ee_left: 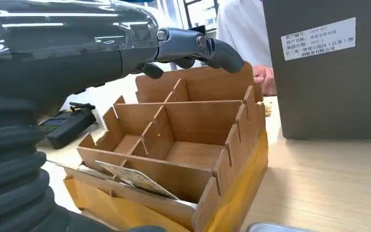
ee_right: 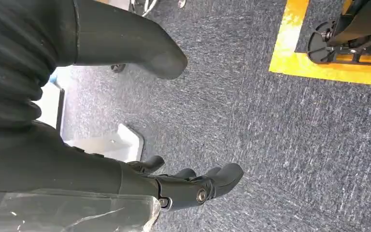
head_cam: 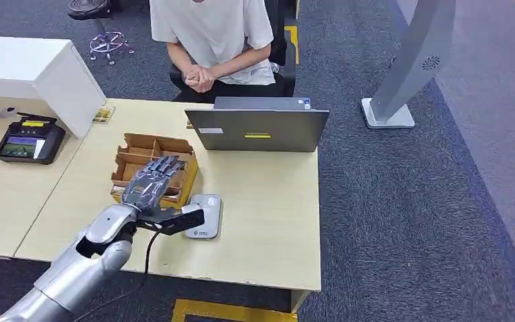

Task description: Pass the card to the sensor for recognition and then transmit it.

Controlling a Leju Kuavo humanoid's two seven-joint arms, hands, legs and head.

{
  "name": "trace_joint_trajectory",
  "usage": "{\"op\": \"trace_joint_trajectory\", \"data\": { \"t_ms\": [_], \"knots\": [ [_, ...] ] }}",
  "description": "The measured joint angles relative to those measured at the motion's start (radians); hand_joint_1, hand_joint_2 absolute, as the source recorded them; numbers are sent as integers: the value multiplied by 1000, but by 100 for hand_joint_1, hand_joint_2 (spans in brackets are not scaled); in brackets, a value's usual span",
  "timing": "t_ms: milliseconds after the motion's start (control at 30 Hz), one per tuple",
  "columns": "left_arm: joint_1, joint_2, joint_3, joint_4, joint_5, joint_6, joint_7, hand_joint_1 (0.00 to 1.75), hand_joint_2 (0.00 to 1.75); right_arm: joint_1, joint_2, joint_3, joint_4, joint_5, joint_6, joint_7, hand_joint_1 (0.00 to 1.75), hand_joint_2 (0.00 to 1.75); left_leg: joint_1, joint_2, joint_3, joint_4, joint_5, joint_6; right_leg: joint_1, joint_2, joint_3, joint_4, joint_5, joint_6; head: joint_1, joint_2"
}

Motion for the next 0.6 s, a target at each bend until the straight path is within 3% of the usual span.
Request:
{"op": "trace_joint_trajectory", "data": {
  "t_ms": [600],
  "knots": [
    [9,-1,0,10,-17,16,13,0,175,0,0,-13,0,2,3,3,0,175,0,0,0,0,0,0,0,0,0,0,0,0,0,0]
  ]
}}
